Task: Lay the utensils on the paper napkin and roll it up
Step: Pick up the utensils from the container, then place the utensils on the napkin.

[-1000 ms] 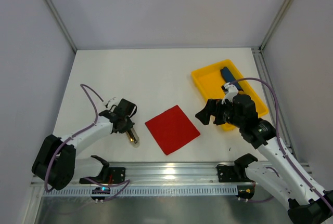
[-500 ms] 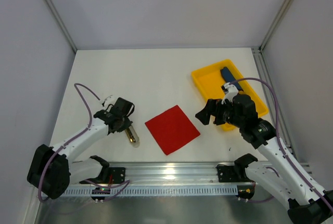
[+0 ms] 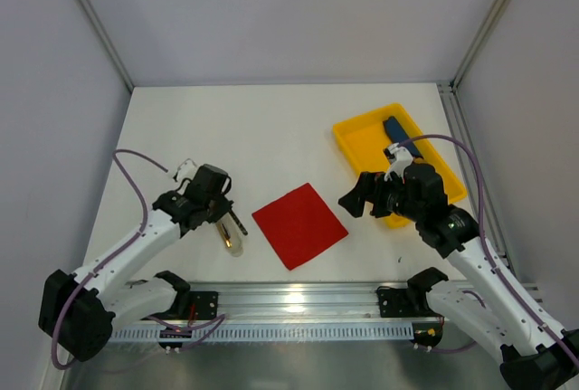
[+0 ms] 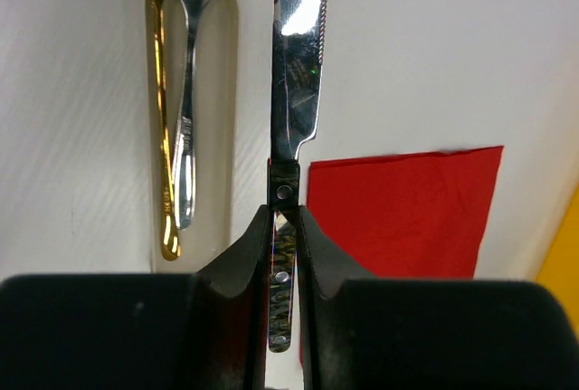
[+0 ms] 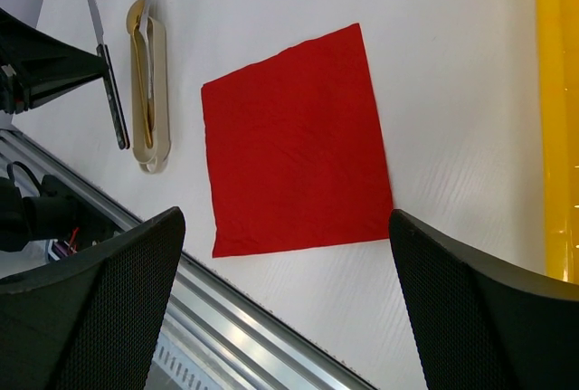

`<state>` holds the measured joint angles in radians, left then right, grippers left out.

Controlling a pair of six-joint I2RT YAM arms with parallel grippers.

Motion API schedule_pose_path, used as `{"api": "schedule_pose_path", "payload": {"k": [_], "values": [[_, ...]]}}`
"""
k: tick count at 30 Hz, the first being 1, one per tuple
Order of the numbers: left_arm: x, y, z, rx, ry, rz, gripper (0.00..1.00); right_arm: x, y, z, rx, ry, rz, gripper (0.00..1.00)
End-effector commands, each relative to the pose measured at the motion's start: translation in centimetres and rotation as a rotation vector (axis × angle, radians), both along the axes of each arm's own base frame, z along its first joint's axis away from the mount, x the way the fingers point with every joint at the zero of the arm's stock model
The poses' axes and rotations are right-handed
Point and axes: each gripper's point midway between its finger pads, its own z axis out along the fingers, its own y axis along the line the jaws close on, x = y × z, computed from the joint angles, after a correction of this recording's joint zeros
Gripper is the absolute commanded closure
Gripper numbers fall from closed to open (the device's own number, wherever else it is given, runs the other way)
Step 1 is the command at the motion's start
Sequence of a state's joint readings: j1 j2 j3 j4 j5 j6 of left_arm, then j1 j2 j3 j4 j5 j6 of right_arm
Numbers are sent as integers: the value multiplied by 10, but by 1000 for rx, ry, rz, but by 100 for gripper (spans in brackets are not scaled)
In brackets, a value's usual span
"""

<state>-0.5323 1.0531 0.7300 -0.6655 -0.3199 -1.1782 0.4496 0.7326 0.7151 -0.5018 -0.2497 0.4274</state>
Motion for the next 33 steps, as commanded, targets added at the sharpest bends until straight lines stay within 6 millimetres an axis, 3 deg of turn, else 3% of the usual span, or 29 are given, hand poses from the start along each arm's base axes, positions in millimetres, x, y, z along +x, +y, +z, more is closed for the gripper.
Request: {"api": "schedule_pose_path", "payload": {"k": [1, 5, 7, 8, 9, 13, 17, 22, 33], "values": [[12, -14, 29, -97, -77, 95, 100, 7, 4, 28, 51, -58, -10, 3], [15, -42, 24, -147, -69, 153, 100, 11, 0, 28, 50, -25, -63, 3], [15, -67, 26, -169, -92, 137, 100, 14, -5, 28, 49, -4, -111, 3], [15, -76, 17, -173, -71, 172, 100, 14, -6, 27, 46, 6, -123, 3], [15, -88, 23, -174, -92, 169, 100, 14, -7, 30, 54, 14, -143, 3], [17, -112, 14, -199, -73, 243, 100, 17, -20, 27, 41, 40, -239, 3], [26, -127, 10, -251, -100, 319, 100, 12, -22, 24, 49, 55, -251, 3], [28, -127, -12, -277, -62, 467, 100, 8, -26, 30, 46, 55, -264, 3], [35, -162, -14, -299, -93, 563, 100, 2, -26, 28, 37, 56, -241, 3]]}}
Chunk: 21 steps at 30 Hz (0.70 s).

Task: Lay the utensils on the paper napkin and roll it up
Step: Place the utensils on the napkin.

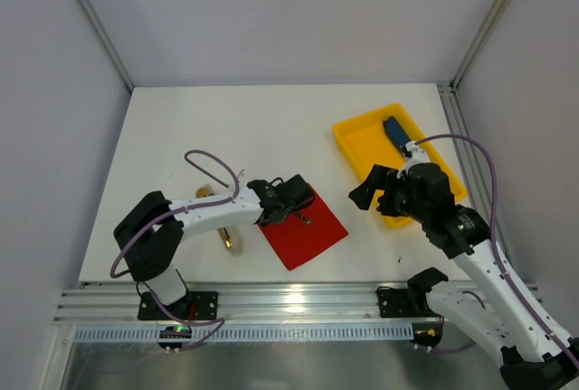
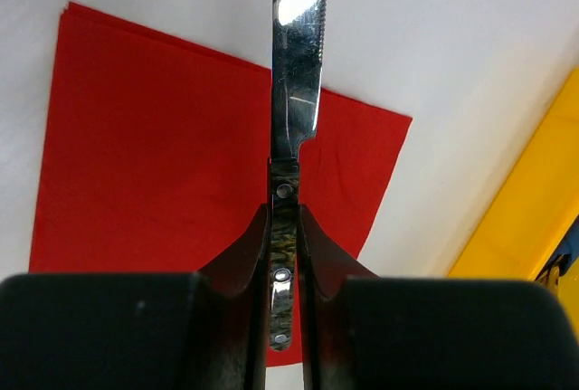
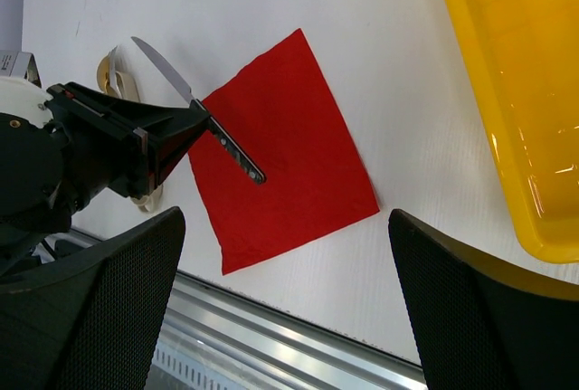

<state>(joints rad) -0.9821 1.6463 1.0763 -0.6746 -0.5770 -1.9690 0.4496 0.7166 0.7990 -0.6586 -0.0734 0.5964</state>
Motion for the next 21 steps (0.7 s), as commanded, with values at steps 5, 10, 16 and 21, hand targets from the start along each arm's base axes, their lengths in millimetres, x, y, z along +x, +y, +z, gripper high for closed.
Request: {"api": "schedule_pose_path", "payload": {"k": [5, 10, 16, 21], "values": [[-2, -20, 8, -142, -90, 295, 100, -2, -3, 19, 16, -55, -7, 3], [-12, -30, 9, -167, -112, 357, 100, -4, -5, 19, 13, -65, -7, 3], [-13, -34, 13, -230, -172, 395, 100, -10, -3, 18, 18, -74, 17, 3], [-19, -32, 13, -177, -152, 378, 100, -10, -7, 19, -13, -99, 30, 3]]}}
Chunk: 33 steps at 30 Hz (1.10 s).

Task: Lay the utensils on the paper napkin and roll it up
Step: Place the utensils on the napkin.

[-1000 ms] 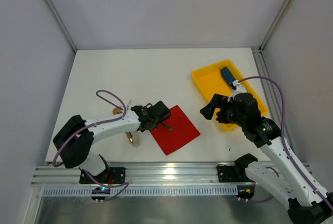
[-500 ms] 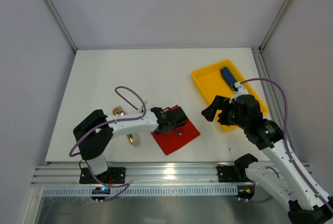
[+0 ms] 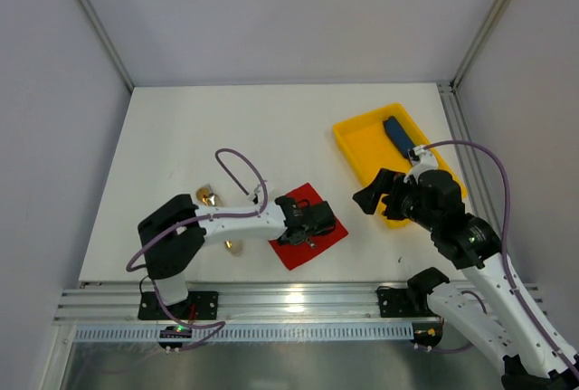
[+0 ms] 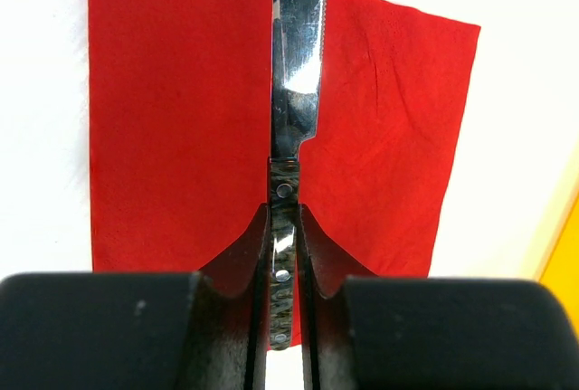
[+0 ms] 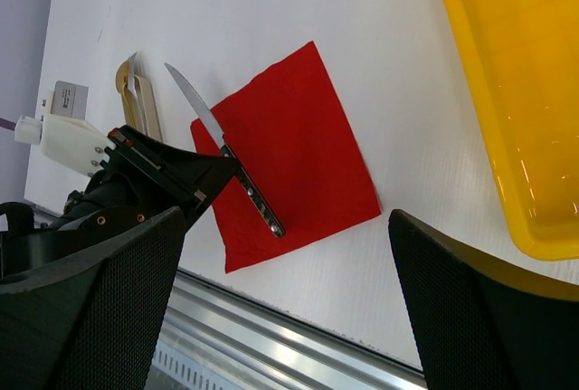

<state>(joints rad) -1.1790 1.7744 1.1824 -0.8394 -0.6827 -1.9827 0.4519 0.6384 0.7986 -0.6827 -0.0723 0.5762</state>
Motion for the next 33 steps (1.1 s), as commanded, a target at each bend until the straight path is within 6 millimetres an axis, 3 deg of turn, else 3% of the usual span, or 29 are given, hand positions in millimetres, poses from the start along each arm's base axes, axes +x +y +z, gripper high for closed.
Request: {"api": "schedule_pose_path", "payload": {"k": [1, 4, 11, 12, 13, 15, 17, 21, 26, 32, 33], "values": [[29, -6, 27, -415, -177, 525, 100, -2, 3, 7, -14, -42, 44, 3], [30, 2, 27, -404, -211, 497, 100, -6, 16, 5, -1, -51, 143, 3], [21, 32, 57, -258, -248, 288, 100, -9, 39, -10, 15, 7, 285, 4], [19, 37, 69, -257, -259, 243, 100, -8, 41, -8, 22, 2, 296, 3], [17, 46, 67, -230, -272, 218, 100, -7, 44, -10, 26, 14, 304, 3], [15, 49, 85, -251, -306, 141, 100, -4, 49, -7, 40, 13, 323, 4], [13, 52, 88, -237, -314, 71, 100, -1, 56, -9, 44, 22, 352, 4], [8, 53, 109, -223, -322, -80, 100, -1, 82, -3, 110, 16, 511, 11], [4, 52, 123, -164, -290, -252, 100, -26, 132, 5, 208, 36, 775, 16], [-3, 60, 128, -162, -286, -311, 100, -27, 167, 13, 197, -37, 843, 24], [-3, 61, 129, -170, -290, -314, 100, -24, 171, 5, 191, -7, 843, 27]]}}
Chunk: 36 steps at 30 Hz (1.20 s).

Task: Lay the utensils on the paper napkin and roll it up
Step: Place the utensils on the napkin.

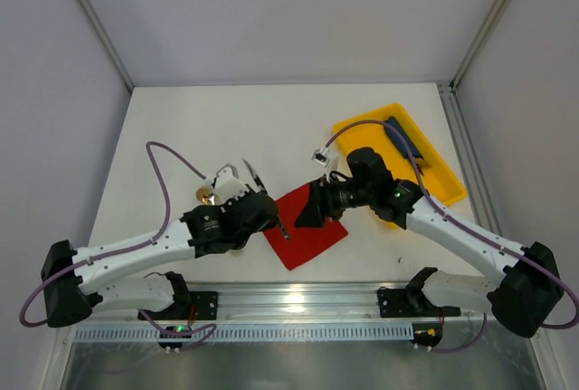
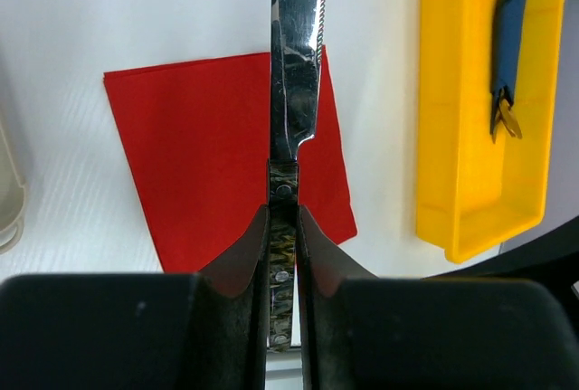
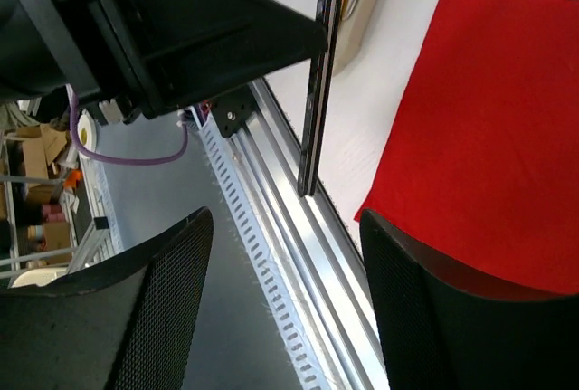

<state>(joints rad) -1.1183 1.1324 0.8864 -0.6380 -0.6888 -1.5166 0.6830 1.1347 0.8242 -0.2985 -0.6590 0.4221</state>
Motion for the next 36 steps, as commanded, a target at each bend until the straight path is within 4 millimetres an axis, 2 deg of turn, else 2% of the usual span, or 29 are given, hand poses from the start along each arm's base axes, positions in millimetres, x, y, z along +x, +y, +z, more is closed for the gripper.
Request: {"api": "schedule_pose_path", "payload": {"k": [1, 6, 10, 19, 28, 34, 36], "values": [[1, 3, 14, -16, -48, -51, 100, 17, 25, 33, 94, -108, 36, 32], [-2, 2, 17, -80, -61, -64, 100, 25, 42, 14, 56, -89, 46, 48], [-5, 0, 15, -107, -50, -69, 100, 30, 54, 10, 61, -100, 47, 57], [-8, 0, 16, -148, -40, -65, 100, 33, 69, 10, 85, -128, 63, 59], [-9, -5, 15, -173, -35, -73, 100, 29, 77, -3, 68, -101, 84, 60], [-9, -3, 20, -185, -46, -71, 100, 28, 79, -7, 62, -94, 94, 68], [-10, -1, 20, -182, -45, -71, 100, 28, 80, -8, 62, -92, 95, 75]]}}
